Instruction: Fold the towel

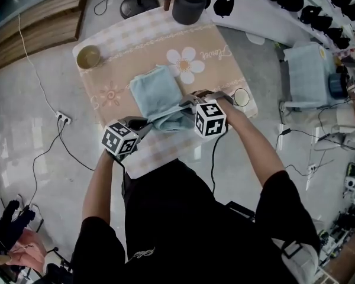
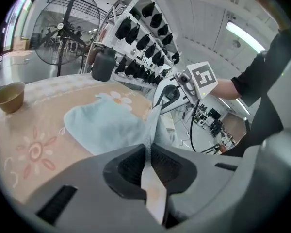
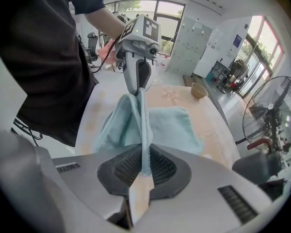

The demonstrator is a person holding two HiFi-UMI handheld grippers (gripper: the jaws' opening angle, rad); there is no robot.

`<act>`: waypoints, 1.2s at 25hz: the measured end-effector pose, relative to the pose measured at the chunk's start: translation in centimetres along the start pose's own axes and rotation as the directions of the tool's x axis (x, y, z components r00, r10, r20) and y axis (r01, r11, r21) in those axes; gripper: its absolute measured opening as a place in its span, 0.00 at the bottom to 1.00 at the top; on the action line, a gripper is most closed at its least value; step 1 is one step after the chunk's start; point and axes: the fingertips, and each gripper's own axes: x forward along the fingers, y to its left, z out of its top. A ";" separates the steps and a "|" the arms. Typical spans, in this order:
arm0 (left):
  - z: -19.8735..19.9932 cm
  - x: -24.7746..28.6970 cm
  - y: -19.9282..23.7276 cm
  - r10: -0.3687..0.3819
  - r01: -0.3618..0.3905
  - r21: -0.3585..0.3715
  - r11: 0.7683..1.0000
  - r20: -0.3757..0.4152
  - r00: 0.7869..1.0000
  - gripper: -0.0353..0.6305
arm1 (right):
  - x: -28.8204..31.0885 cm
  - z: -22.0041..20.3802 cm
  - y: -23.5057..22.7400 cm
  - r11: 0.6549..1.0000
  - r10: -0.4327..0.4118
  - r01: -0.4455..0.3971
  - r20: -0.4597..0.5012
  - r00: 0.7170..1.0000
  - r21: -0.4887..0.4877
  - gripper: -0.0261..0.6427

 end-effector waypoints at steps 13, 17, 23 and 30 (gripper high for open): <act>6.3 -2.8 8.8 0.059 -0.033 -0.181 0.983 0.146 0.988 0.11 | 0.8 1.5 -10.9 0.994 -0.007 0.008 -0.005 1.000 0.110 0.09; 6.7 -3.3 11.1 0.081 -0.040 -0.236 0.971 0.165 0.983 0.11 | 1.8 2.1 -13.4 0.993 -0.033 0.033 -0.003 0.999 0.113 0.09; 6.2 -4.0 14.2 0.197 -0.131 -0.327 0.936 0.176 0.964 0.11 | 0.9 2.2 -18.4 0.931 -0.217 0.187 0.064 0.974 0.314 0.29; 8.0 -7.2 16.7 0.387 -0.248 -0.429 0.869 0.274 0.881 0.41 | -2.0 2.3 -17.0 0.832 -0.320 0.179 0.190 0.928 0.524 0.29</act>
